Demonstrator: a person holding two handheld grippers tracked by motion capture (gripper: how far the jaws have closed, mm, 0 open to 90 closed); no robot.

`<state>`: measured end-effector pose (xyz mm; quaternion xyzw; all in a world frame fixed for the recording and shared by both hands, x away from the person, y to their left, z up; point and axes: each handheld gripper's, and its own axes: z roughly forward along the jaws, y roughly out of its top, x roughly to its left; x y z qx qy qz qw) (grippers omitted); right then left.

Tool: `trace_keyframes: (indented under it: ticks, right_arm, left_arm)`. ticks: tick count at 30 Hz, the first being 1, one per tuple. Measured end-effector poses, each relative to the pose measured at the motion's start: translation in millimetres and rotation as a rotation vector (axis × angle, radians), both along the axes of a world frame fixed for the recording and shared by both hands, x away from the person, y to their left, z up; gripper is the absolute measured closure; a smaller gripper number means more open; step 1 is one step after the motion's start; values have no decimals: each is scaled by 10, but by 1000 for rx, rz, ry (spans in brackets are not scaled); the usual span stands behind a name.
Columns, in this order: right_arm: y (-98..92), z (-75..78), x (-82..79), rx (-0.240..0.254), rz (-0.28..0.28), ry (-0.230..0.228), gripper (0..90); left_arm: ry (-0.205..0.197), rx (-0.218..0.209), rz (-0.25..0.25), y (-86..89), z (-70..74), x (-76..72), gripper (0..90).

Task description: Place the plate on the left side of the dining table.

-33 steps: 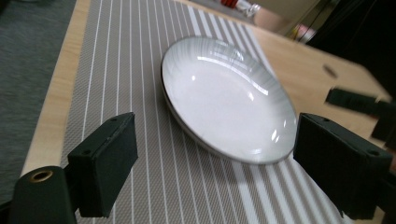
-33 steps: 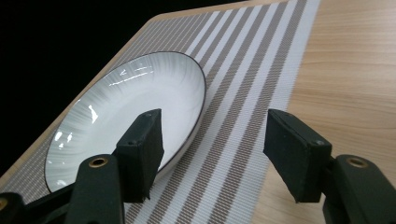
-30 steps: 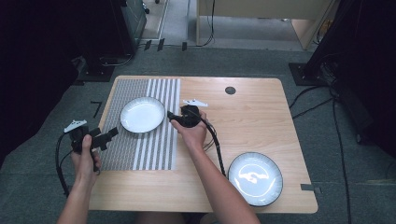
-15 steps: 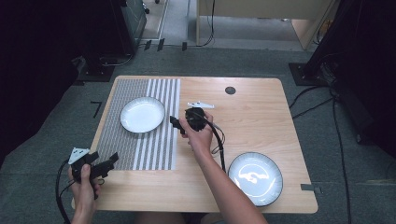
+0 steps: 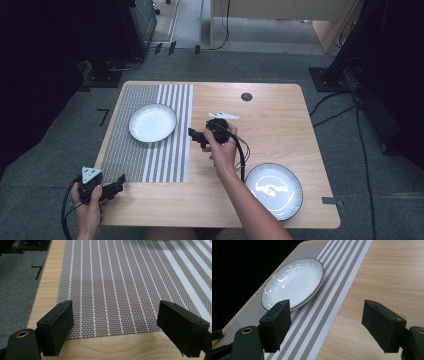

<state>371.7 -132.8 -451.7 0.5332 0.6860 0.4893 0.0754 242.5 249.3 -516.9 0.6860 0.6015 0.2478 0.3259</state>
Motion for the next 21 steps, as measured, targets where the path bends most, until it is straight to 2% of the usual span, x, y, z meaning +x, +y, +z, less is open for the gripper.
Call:
trace_keyframes:
  ticks: [2, 3, 5, 7, 12, 15, 21]
  right_arm:
    - [-51, 31, -40, 0, 3, -4, 231]
    - [-69, 42, -59, -14, 8, -13, 229]
    - [-98, 61, -98, -61, 13, -30, 227]
    - [-148, 79, -135, -50, 12, -31, 224]
    - [-283, 133, -219, -67, -1, -42, 222]
    - [-379, 163, -253, -63, -8, -43, 222]
    - [-549, 219, -345, -19, -27, -48, 221]
  left_arm:
    - [4, 49, -4, -45, -8, 2, 137]
    - [4, 57, -7, -57, -9, 3, 136]
    - [5, 47, -7, -46, -8, 4, 137]
    - [5, 47, -7, -47, -9, 4, 137]
    - [7, 53, -8, -53, -10, 5, 135]
    - [8, 53, -8, -53, -10, 6, 134]
    - [8, 52, -8, -53, -10, 6, 134]
